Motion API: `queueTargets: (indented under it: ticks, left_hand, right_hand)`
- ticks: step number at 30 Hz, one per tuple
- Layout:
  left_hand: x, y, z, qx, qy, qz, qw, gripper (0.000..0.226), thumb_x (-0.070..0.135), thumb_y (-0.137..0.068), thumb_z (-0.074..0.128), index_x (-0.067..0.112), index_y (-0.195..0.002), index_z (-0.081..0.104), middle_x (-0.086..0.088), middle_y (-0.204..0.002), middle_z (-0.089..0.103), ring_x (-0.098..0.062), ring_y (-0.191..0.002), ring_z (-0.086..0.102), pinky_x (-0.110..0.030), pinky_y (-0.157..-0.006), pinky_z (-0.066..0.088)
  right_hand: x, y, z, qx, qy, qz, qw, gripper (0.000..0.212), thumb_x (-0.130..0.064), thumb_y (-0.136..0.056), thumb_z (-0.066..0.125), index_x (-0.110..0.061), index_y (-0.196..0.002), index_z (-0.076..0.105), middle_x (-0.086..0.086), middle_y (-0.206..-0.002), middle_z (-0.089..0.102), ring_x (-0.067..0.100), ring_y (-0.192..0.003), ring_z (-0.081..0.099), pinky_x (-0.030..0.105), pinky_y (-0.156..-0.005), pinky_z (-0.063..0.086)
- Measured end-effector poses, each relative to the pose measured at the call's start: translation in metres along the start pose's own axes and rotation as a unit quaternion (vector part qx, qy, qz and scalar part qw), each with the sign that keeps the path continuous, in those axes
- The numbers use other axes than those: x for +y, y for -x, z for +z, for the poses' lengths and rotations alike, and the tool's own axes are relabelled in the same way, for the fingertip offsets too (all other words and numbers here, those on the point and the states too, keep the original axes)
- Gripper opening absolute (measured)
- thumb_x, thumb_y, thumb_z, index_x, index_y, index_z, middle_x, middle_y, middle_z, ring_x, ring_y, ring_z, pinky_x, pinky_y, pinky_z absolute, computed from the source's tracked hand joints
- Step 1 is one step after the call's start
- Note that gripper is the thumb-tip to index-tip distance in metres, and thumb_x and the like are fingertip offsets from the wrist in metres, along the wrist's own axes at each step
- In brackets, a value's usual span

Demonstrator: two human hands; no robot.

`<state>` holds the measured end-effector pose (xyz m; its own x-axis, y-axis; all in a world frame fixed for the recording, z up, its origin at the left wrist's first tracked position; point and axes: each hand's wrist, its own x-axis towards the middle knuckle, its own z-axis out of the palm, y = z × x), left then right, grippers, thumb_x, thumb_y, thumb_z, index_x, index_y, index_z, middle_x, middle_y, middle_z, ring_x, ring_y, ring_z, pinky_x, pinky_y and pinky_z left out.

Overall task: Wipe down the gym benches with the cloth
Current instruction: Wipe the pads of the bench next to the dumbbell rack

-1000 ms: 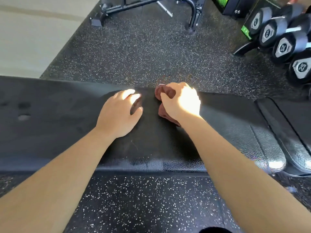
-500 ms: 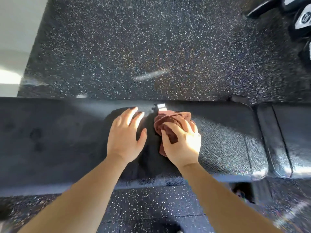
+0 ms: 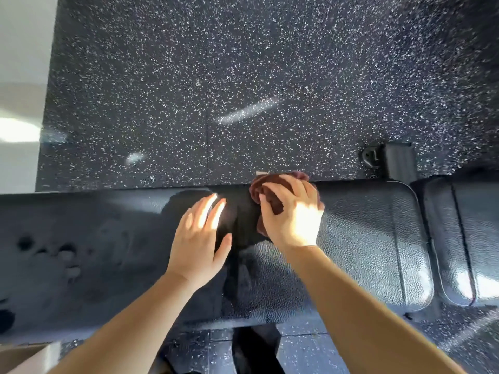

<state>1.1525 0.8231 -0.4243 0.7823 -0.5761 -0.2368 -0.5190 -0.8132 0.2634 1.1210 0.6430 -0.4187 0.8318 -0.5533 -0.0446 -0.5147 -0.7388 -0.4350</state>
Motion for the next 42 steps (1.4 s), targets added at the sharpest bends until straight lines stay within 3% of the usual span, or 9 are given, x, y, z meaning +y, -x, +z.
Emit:
queueTargets:
  ticks: [6,10,16,19,24,27,37,42]
  left_hand:
    - [-0.053,-0.029,-0.021,0.0,-0.015,-0.029,0.999,0.059,0.04,-0.089,0.033,0.001,-0.13,0.049,-0.016,-0.131,0.053,-0.033,-0.122,0.049,-0.051,-0.106,0.033]
    - [-0.082,-0.034,-0.024,-0.001,-0.02,0.007,1.0,0.056,0.04,-0.091,0.033,-0.002,-0.121,0.055,-0.019,-0.119,0.06,-0.036,-0.111,0.056,-0.047,-0.099,0.039]
    - [-0.088,-0.032,-0.018,0.0,-0.018,-0.001,1.0,0.05,0.039,-0.087,0.031,0.01,-0.123,0.052,-0.01,-0.12,0.059,-0.029,-0.113,0.053,-0.039,-0.101,0.027]
    - [-0.09,-0.034,-0.017,-0.009,-0.013,-0.002,1.0,0.05,0.04,-0.087,0.032,0.011,-0.122,0.051,-0.008,-0.12,0.059,-0.026,-0.112,0.052,-0.038,-0.099,0.031]
    - [-0.09,-0.031,-0.018,-0.009,-0.01,-0.001,1.0,0.049,0.04,-0.088,0.032,0.012,-0.123,0.052,-0.006,-0.123,0.058,-0.026,-0.116,0.051,-0.041,-0.102,0.032]
    - [-0.089,-0.033,-0.019,-0.013,-0.007,-0.006,1.0,0.048,0.041,-0.086,0.033,0.014,-0.121,0.052,-0.006,-0.121,0.059,-0.026,-0.113,0.052,-0.041,-0.1,0.034]
    - [-0.084,-0.033,-0.026,-0.038,-0.032,-0.003,0.999,0.054,0.04,-0.087,0.03,0.006,-0.122,0.054,-0.01,-0.119,0.06,-0.029,-0.112,0.054,-0.044,-0.099,0.036]
    - [-0.118,-0.025,-0.037,-0.048,-0.055,-0.036,0.997,0.055,0.042,-0.088,0.029,0.006,-0.12,0.055,-0.012,-0.12,0.06,-0.03,-0.112,0.056,-0.055,-0.101,0.033]
  right_hand:
    - [-0.013,-0.029,0.007,-0.051,0.031,0.078,0.995,0.024,-0.044,-0.082,0.061,-0.035,-0.105,0.066,-0.008,-0.122,0.057,0.023,-0.115,0.045,0.045,-0.087,0.037]
    - [-0.03,-0.027,0.014,-0.031,0.042,0.108,0.993,0.022,-0.041,-0.083,0.061,-0.033,-0.103,0.066,-0.004,-0.119,0.058,0.026,-0.113,0.046,0.046,-0.086,0.037]
    - [-0.095,-0.017,0.045,-0.075,0.032,0.011,0.997,0.023,-0.042,-0.08,0.06,-0.035,-0.101,0.065,-0.009,-0.117,0.058,0.024,-0.11,0.048,0.042,-0.082,0.036]
    - [-0.094,-0.021,0.046,-0.101,0.034,-0.006,0.994,0.025,-0.044,-0.082,0.059,-0.037,-0.106,0.064,-0.008,-0.119,0.058,0.025,-0.111,0.047,0.044,-0.084,0.036]
    - [-0.051,-0.027,0.022,-0.109,0.051,0.038,0.992,0.029,-0.046,-0.086,0.054,-0.036,-0.112,0.062,-0.009,-0.127,0.054,0.023,-0.118,0.043,0.047,-0.092,0.037]
    - [-0.04,-0.036,0.015,-0.104,0.071,0.066,0.99,0.025,-0.046,-0.086,0.055,-0.035,-0.108,0.063,-0.008,-0.123,0.055,0.024,-0.114,0.045,0.044,-0.088,0.036]
    - [-0.083,-0.012,0.036,-0.051,0.059,0.029,0.997,0.017,-0.035,-0.078,0.065,-0.033,-0.095,0.069,-0.005,-0.113,0.06,0.028,-0.108,0.049,0.043,-0.082,0.039]
    - [-0.115,-0.012,0.055,-0.099,0.05,0.012,0.994,0.021,-0.041,-0.08,0.061,-0.036,-0.1,0.066,-0.007,-0.122,0.056,0.027,-0.116,0.045,0.045,-0.087,0.037]
